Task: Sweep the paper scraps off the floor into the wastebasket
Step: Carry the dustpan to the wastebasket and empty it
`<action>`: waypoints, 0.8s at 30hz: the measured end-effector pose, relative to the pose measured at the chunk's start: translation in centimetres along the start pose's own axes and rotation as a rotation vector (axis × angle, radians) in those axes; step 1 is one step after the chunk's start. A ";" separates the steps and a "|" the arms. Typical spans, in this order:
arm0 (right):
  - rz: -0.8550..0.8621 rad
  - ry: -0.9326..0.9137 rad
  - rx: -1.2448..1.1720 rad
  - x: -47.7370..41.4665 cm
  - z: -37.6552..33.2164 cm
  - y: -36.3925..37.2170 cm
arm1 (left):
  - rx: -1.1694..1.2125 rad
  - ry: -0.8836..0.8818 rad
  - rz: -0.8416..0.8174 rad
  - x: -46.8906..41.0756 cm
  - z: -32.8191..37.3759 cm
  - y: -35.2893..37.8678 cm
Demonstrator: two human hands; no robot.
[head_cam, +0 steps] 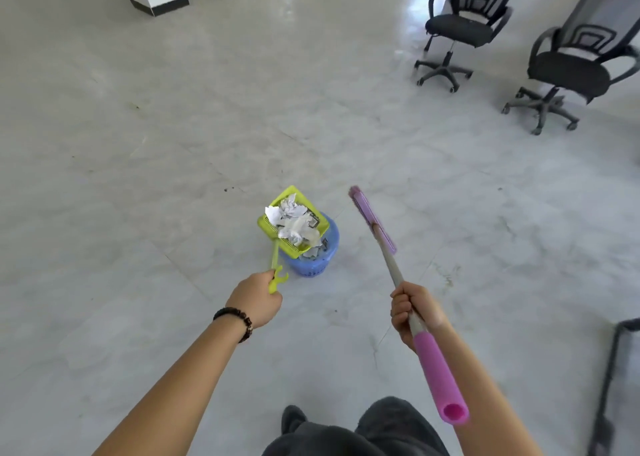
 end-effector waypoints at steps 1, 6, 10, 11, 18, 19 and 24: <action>0.021 0.010 -0.029 -0.9 0.3 0.1 | -0.032 0.019 -0.039 -0.7 0.2 0.3; 0.107 0.060 -0.089 -5.5 0.8 -0.1 | 0.031 0.030 -0.205 -3.0 1.1 2.6; 0.153 0.104 -0.105 -8.0 1.1 -0.9 | 0.394 -0.250 -0.421 -2.5 -0.2 5.7; 0.153 0.116 -0.154 -8.3 1.2 -1.1 | 0.524 -0.326 -0.473 -2.2 -0.4 6.5; 0.136 0.158 -0.205 -9.6 1.5 -2.1 | 1.451 -0.575 -0.627 -2.0 2.0 10.2; 0.129 0.164 -0.206 -9.5 1.3 -2.1 | 1.553 -0.572 -0.638 -2.2 2.6 10.6; 0.111 0.172 -0.240 -9.4 -0.1 -2.4 | 1.710 -0.435 -0.687 -2.8 4.6 10.9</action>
Point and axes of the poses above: each hand's wrist, its own x-axis away from the middle knuckle, its own y-axis out of the palm, z = x × y, the point moved 10 cm from there along -x, towards the middle knuckle, and after that the axes turned 9 degrees about -x, right-handed, at the moved point
